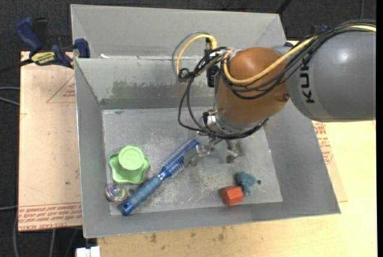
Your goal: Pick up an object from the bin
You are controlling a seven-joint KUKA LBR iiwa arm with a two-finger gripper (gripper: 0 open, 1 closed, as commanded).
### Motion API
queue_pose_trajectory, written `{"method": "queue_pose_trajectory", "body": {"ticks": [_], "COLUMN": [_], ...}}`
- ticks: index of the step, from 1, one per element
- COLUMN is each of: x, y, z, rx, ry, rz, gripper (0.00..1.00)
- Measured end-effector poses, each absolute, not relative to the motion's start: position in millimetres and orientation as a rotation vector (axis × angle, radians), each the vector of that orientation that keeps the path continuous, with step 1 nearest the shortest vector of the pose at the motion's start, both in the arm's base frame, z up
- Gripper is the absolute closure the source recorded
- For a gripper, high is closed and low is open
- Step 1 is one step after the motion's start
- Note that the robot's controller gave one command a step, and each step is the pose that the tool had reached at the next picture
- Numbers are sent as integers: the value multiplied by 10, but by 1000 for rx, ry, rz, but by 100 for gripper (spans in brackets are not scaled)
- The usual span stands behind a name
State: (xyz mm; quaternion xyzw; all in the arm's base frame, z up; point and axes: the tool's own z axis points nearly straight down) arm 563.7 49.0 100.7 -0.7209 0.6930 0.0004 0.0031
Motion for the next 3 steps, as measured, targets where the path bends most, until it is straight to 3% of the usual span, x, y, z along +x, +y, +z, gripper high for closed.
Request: {"method": "queue_pose_trajectory", "body": {"ticks": [1,2,3], "x": [6073,5613,4954], "y": [499,390,-172], "z": [687,1433,1108], "rx": [-2366,-2308,-2397], "ry": [2061,2125,2039], "rz": [1,-2,9], "gripper": [0,0,0]}}
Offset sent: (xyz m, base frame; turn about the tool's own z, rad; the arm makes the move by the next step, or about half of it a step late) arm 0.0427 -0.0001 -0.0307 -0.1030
